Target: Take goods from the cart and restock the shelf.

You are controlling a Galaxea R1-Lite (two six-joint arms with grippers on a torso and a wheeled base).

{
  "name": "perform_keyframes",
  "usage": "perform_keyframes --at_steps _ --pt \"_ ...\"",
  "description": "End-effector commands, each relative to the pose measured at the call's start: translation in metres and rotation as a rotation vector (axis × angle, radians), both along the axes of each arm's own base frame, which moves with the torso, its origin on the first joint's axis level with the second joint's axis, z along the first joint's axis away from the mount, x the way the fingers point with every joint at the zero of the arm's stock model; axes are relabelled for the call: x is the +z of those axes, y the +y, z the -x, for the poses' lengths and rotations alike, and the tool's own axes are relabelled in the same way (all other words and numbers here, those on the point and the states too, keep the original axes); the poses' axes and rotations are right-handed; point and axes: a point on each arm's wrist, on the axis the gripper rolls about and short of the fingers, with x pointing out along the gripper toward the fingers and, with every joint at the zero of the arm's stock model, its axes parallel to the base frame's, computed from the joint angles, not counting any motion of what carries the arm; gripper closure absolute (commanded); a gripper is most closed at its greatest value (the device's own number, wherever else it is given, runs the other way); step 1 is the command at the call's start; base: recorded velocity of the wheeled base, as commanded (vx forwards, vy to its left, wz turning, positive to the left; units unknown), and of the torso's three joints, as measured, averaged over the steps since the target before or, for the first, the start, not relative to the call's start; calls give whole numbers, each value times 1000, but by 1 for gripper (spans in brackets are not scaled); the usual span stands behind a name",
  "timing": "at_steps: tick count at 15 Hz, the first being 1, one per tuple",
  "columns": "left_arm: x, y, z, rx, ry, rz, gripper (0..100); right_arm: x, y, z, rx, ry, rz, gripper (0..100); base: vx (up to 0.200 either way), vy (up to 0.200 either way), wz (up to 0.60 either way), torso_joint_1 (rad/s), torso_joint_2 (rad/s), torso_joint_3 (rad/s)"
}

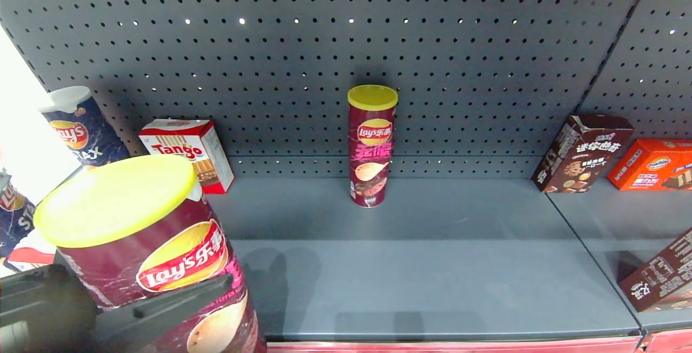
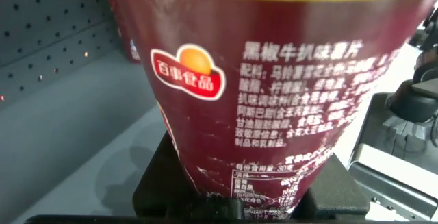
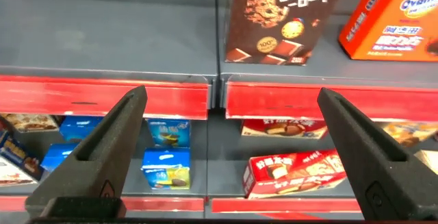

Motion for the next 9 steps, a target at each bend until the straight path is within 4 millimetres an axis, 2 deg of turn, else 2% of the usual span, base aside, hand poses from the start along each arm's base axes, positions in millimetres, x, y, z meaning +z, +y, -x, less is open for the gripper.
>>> perform_keyframes --at_steps 1,2,3,4,6,7,9 --pt "9 -1 -4 8 -20 10 100 8 -1 1 -56 -45 -24 0 0 0 0 0 0 0" --pt "12 0 -4 16 -26 18 100 110 -1 10 -66 -262 -77 0 0 0 0 0 0 0" --pt "9 0 -6 16 -14 13 100 157 -1 -39 0 -149 -167 0 0 0 0 0 0 0" --pt "1 -1 -6 12 16 1 100 169 1 -35 62 -246 -89 0 0 0 0 0 0 0" --pt "-8 -1 -5 3 38 -10 100 179 3 -43 166 -234 -17 0 0 0 0 0 0 0" --pt "-10 -2 -6 -5 49 -17 100 179 6 -49 272 -185 -16 0 0 0 0 0 0 0" --pt "-8 -4 -10 -5 47 -17 100 172 11 -64 365 -98 46 0 0 0 0 0 0 0"
